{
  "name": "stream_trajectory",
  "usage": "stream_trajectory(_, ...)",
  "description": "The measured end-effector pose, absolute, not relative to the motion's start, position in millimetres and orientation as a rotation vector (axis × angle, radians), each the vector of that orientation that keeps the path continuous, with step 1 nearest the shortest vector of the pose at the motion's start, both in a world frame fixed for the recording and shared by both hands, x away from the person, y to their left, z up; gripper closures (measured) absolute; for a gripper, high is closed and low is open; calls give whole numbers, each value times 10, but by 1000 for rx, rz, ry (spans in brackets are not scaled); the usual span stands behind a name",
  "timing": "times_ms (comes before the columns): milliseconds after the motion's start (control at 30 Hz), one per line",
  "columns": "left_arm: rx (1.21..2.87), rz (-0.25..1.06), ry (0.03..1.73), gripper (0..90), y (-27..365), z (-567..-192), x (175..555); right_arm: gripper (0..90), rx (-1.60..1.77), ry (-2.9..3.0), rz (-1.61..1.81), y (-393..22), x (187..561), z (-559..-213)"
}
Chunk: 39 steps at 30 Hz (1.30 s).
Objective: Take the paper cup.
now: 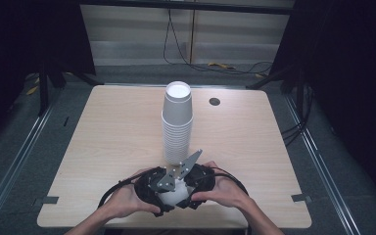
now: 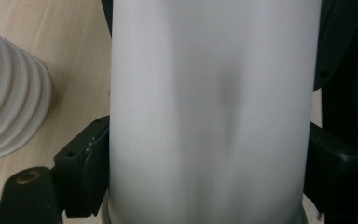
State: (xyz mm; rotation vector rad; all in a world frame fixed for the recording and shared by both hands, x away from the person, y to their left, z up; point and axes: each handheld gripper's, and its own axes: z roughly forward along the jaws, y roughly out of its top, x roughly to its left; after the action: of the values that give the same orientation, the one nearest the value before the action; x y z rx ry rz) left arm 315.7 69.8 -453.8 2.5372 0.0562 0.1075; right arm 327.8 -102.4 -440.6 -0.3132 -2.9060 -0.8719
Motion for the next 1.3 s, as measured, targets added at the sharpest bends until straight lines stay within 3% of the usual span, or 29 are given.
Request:
stream_trajectory(367,2497,57,55,133,755,-4521,3193,226,-307,-2903,-879,-1049,3282,-4384)
stream_trajectory(1033,2376,116,24,134,862,-4451,3174,234,-307,-2908,-897,-1088,3271,-4336)
stream_trajectory(1300,2307,71,35,140,921,-4442,3206,235,-298,-2909,-902,-1091,3274,-4338)
